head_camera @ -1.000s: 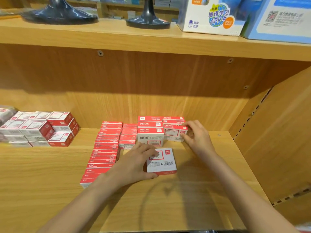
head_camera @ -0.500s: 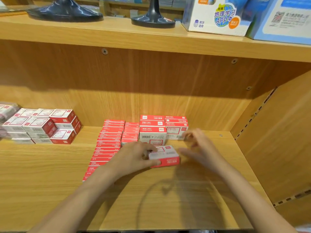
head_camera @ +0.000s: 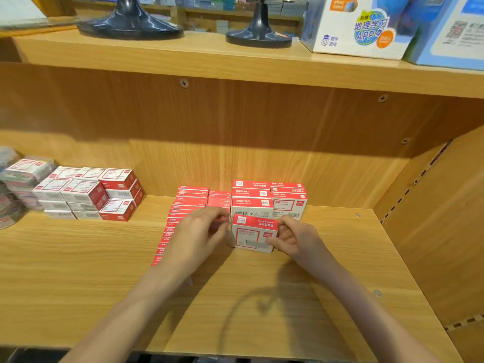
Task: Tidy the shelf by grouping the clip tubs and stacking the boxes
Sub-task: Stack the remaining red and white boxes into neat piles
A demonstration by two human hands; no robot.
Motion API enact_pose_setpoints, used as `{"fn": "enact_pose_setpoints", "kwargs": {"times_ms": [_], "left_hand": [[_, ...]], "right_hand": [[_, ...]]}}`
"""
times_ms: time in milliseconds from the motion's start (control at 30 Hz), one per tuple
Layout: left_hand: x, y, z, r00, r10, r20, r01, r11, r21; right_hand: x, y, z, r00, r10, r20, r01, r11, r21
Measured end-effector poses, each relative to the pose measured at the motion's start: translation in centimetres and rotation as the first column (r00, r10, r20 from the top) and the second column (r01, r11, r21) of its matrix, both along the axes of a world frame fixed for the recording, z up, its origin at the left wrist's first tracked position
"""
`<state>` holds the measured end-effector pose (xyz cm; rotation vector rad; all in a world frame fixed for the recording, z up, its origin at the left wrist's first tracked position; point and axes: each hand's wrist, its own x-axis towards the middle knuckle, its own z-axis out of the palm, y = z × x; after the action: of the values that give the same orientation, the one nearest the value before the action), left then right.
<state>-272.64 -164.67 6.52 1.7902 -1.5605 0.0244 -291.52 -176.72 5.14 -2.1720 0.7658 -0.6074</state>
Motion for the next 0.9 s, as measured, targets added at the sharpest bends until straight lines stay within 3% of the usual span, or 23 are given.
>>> {"fn": "enact_pose_setpoints", "kwargs": {"times_ms": [100, 200, 267, 333, 433, 533, 700, 900], "left_hand": [[1.8, 0.8, -0.4, 0.997, 0.059, 0.039, -0.06, 0.998, 0.007], [2.9, 1.1, -0.6, 0.987, 0.128, 0.099, -0.141, 0.98, 0.143], [3.2, 1.1, -0.5, 0.986, 0.108, 0.124, -0.139, 0.951, 0.277], [3.5, 1.0, -0.6, 0.987, 0.065, 0.145, -0.118, 0.91, 0.397], [3.6, 0.9, -0.7, 0.983, 0.031, 0.178, -0.122, 0.839, 0.53], [3.5, 0.9, -1.0, 0.98, 0.015, 0.198, -0.132, 0.796, 0.591], [3.5, 1.1, -1.5, 0.974, -0.012, 0.226, -0.133, 0.778, 0.613], [3.4, 1.2, -1.6, 0.972, -0.017, 0.236, -0.133, 0.785, 0.605]], "right_hand": [[0.4, 0.0, -0.1, 0.999, -0.04, -0.02, 0.038, 0.994, -0.102], [0.7, 0.0, 0.0, 0.988, -0.147, -0.042, 0.118, 0.908, -0.403], [1.1, 0.0, 0.0, 0.977, -0.162, -0.139, 0.052, 0.812, -0.581], [1.9, 0.3, -0.2, 0.952, -0.145, -0.268, -0.069, 0.755, -0.652], [2.8, 0.4, -0.5, 0.924, -0.13, -0.359, -0.142, 0.755, -0.64], [3.1, 0.6, -0.6, 0.947, -0.083, -0.31, -0.117, 0.811, -0.573], [4.2, 1.0, -0.4, 0.914, -0.204, -0.35, -0.047, 0.804, -0.592], [4.5, 0.5, 0.2, 0.876, -0.18, -0.447, -0.111, 0.828, -0.55]]}}
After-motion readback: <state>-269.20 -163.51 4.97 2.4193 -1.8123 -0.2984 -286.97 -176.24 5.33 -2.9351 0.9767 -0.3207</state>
